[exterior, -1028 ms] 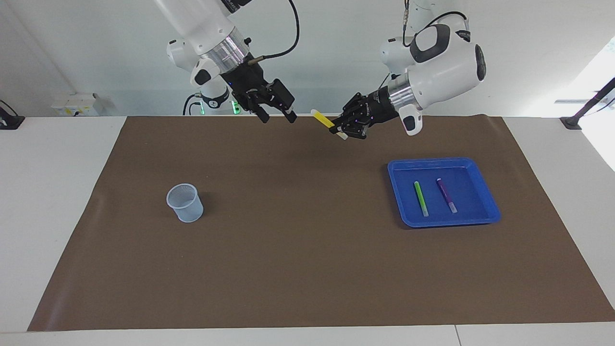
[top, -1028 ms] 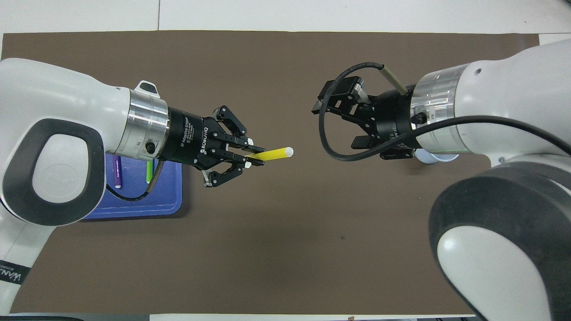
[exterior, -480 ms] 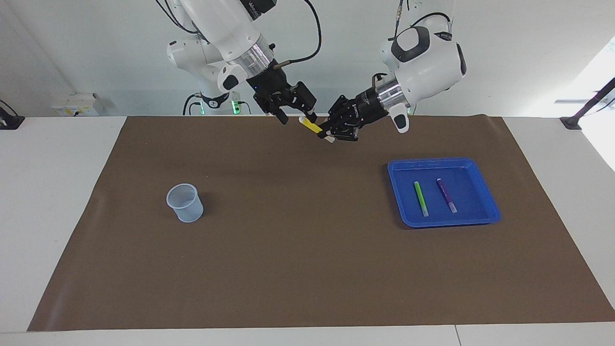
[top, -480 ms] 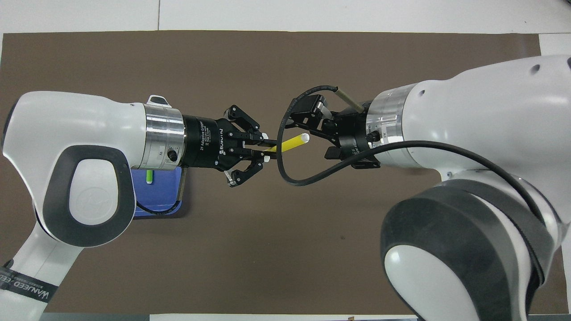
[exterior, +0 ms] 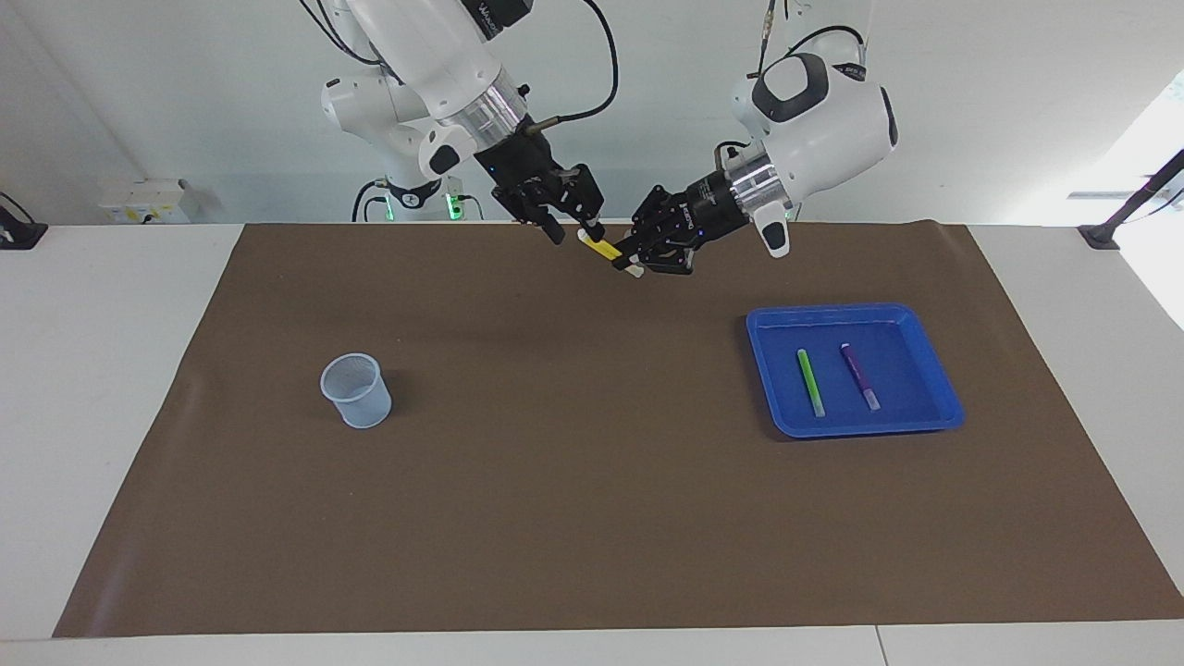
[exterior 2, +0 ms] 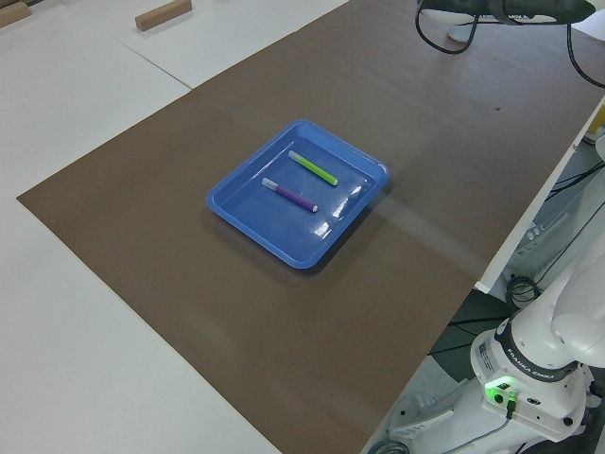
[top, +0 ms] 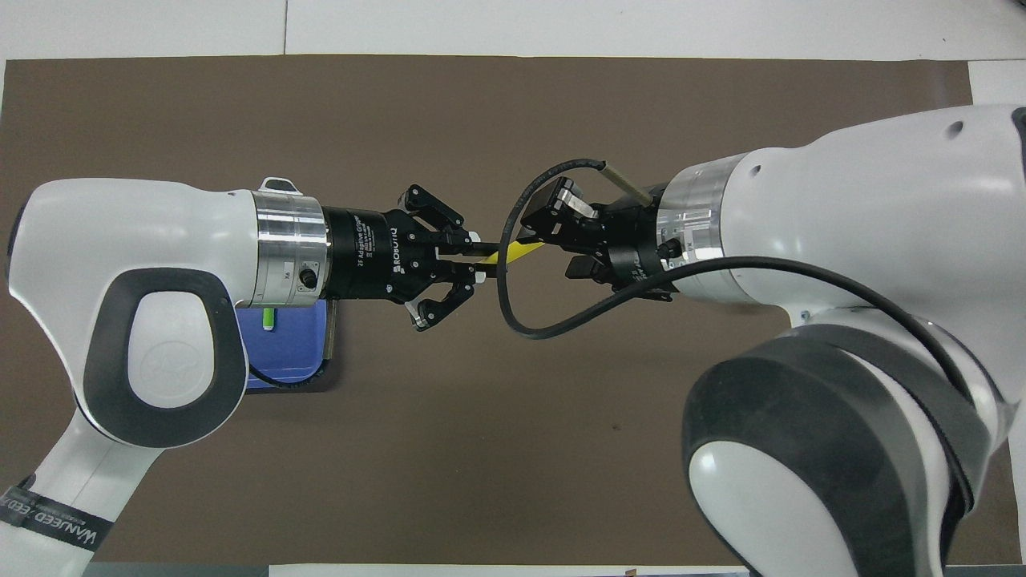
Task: Transfer and insert pens with both arms
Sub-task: 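Grasp the yellow pen tip with the right gripper, open the left gripper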
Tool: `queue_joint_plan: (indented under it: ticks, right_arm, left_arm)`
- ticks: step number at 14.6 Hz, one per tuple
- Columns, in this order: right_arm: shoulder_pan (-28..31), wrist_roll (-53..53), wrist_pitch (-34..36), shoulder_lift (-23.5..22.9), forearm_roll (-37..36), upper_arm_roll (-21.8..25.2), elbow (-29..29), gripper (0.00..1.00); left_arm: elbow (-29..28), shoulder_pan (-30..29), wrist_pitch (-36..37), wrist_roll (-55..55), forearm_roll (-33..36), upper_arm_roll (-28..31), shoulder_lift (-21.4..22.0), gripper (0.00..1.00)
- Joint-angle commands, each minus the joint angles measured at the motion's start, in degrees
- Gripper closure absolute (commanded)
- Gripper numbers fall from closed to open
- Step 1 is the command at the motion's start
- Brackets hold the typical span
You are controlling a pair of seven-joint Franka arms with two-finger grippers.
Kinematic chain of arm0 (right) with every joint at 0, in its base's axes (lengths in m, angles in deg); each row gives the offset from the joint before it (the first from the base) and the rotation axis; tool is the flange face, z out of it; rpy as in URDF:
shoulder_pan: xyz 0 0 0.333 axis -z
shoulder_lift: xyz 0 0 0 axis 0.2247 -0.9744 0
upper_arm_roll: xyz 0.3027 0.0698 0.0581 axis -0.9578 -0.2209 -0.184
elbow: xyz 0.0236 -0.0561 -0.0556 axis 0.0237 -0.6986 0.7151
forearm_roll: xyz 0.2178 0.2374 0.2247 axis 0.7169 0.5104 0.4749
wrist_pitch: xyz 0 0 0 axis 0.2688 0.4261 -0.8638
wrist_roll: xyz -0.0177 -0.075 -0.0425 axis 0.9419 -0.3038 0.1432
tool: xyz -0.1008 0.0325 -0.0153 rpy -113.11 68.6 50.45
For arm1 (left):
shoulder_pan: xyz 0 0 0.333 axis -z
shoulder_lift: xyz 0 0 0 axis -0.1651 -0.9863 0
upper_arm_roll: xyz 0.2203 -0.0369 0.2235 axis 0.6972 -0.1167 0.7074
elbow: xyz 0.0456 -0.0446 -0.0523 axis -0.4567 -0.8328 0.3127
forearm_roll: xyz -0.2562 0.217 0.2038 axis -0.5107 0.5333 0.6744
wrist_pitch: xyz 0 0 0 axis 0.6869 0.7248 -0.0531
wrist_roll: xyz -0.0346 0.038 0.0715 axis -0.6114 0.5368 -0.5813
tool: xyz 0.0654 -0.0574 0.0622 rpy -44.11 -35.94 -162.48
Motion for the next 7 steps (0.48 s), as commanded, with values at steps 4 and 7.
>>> queue_joint_plan:
  ticks: [4,7]
  right_arm:
    - [0.06,1.55,-1.68,0.93,0.82,0.06,-1.22,1.0]
    - [0.06,1.73,-1.77,0.76,0.56,0.06,-0.96,1.0]
  left_arm:
    - [-2.47,1.19,-2.71,1.07,-1.57,0.53,2.24,1.0]
    - [-2.47,1.71,-3.77,1.51,-2.27,0.53,2.24,1.0]
